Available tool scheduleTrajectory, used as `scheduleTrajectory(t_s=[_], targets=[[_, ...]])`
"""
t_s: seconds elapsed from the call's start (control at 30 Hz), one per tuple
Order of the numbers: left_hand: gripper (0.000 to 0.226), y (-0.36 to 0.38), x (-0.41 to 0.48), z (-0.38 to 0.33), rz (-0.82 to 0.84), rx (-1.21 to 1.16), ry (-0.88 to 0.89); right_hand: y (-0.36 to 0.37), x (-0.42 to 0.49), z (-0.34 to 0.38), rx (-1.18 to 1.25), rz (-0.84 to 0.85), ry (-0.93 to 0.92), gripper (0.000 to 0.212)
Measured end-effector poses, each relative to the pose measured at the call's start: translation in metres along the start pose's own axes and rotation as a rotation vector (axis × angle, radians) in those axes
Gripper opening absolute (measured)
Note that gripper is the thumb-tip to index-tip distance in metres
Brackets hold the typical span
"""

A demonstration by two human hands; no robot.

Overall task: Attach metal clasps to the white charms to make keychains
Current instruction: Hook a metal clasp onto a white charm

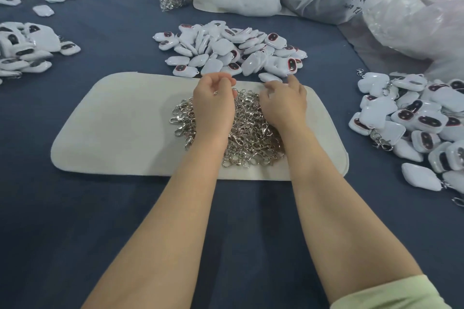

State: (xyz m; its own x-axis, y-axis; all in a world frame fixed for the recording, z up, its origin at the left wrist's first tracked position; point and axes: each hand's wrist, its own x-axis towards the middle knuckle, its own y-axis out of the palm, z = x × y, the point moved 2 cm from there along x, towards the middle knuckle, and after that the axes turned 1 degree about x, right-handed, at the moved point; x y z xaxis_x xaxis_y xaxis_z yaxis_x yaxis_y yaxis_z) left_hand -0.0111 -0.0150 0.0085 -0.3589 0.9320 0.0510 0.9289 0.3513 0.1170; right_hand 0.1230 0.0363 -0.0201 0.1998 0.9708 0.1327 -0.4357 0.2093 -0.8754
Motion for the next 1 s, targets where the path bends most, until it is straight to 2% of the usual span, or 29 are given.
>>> scheduleTrajectory(t_s=[0.13,0.33,0.5,0.63,0.7,0.8,0.87,0.93,1.0], targets=[[0.021,0.001,0.0,0.001,0.007,0.01,-0.004,0.005,0.006,0.004,-0.06,0.099,0.007,0.046],[0.023,0.003,0.001,0.003,0.012,0.006,-0.015,0.004,0.002,0.003,-0.035,0.001,0.012,0.046],[0.022,0.002,-0.001,0.002,0.012,0.017,-0.017,-0.01,-0.005,0.005,0.193,-0.123,0.021,0.04],[0.013,0.001,0.0,0.003,0.013,0.054,-0.013,-0.029,-0.013,0.006,0.518,-0.219,0.043,0.016],[0.012,0.001,0.0,0.004,0.037,0.075,-0.012,-0.038,-0.019,0.008,0.675,-0.172,0.019,0.005],[0.03,0.003,-0.001,0.004,0.124,0.109,-0.01,-0.044,-0.03,0.015,0.811,0.017,-0.065,0.017],[0.038,0.005,-0.002,0.004,0.179,0.122,-0.018,-0.042,-0.034,0.021,0.835,0.082,-0.098,0.022],[0.034,0.004,-0.001,0.004,0.172,0.124,-0.015,-0.038,-0.035,0.026,0.884,0.099,-0.093,0.018],[0.024,0.0,0.001,0.003,0.106,0.111,-0.018,-0.035,-0.035,0.025,0.866,0.047,-0.063,0.014]])
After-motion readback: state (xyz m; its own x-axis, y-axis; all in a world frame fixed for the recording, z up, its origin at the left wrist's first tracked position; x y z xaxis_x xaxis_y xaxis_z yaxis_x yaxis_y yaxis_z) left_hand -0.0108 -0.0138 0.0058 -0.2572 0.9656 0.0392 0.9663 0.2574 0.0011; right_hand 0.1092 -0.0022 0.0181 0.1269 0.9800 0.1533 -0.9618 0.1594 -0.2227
